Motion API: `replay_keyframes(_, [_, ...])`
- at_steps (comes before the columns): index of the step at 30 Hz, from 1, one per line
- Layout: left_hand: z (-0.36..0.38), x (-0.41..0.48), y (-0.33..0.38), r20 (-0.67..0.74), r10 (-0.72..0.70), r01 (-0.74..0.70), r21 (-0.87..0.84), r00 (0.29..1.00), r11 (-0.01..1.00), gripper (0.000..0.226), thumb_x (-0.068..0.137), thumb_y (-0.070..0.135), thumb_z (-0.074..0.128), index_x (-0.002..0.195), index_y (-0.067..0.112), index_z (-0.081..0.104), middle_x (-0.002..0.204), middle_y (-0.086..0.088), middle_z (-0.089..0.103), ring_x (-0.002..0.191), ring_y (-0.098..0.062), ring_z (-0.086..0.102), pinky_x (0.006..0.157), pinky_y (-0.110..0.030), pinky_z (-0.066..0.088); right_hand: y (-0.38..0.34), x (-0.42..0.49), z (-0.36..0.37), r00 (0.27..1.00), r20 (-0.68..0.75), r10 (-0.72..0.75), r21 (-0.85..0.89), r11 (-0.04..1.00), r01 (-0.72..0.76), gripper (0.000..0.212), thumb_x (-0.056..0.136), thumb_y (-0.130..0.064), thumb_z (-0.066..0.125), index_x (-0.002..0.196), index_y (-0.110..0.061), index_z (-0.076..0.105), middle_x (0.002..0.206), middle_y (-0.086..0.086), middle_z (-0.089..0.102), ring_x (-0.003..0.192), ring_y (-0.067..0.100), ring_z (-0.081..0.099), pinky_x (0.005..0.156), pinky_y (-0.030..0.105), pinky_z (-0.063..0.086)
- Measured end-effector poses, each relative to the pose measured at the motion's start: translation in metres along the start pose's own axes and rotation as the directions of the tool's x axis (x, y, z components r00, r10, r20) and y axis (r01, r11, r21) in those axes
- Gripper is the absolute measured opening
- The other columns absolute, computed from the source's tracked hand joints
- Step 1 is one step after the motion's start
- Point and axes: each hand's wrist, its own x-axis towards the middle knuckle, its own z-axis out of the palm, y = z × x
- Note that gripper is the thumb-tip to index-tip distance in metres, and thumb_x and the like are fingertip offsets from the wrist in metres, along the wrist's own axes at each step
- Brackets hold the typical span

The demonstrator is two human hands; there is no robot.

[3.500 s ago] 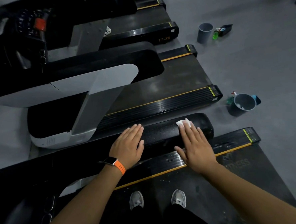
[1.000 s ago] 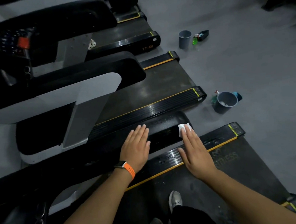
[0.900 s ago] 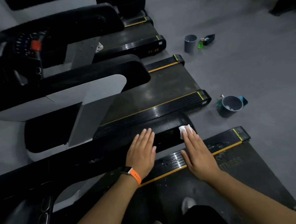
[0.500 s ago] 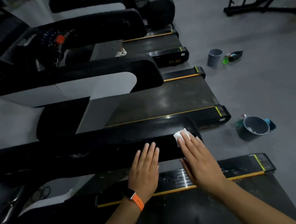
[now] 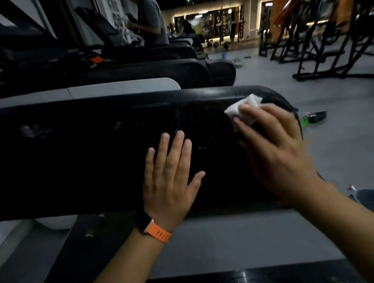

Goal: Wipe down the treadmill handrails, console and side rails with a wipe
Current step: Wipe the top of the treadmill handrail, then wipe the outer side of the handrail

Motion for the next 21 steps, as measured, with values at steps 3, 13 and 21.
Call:
replay_keyframes(3, [0.002,0.002,-0.005,-0.061,-0.017,0.017,-0.001,0.998,1.0,0.07,0.106,0.049,0.051,0.157,0.007,0.029,0.166,-0.013,0.025,0.157,-0.033,0.017,0.126,-0.053,0.016,0.007,0.013,-0.004,0.998,-0.065,0.011,0.017,1.0,-0.01,0.023,0.105,-0.011,0.062,0.122,0.0,0.073,0.131,0.025,0.063,0.113,0.04,0.055,0.094,0.048,0.052])
replay_keyframes(13, [0.0,0.012,0.0,-0.112,-0.059,0.053,-0.053,0.992,0.997,0.066,0.104,0.045,0.05,0.155,0.006,0.035,0.164,-0.015,0.033,0.156,-0.034,0.023,0.126,-0.054,0.016,0.02,0.033,-0.015,0.975,-0.13,0.179,0.1,0.981,-0.166,0.022,0.1,-0.019,0.068,0.111,-0.001,0.075,0.112,0.019,0.066,0.099,0.035,0.059,0.081,0.04,0.048])
replay_keyframes(21, [0.015,0.011,0.001,-0.216,-0.049,0.045,-0.023,0.975,0.999,0.064,0.101,0.044,0.048,0.152,0.006,0.039,0.16,-0.015,0.039,0.153,-0.034,0.029,0.124,-0.054,0.022,-0.002,0.026,-0.001,0.972,-0.119,0.203,0.138,0.973,-0.186,0.021,0.092,-0.001,0.076,0.112,-0.001,0.07,0.111,0.018,0.065,0.095,0.032,0.063,0.075,0.039,0.054])
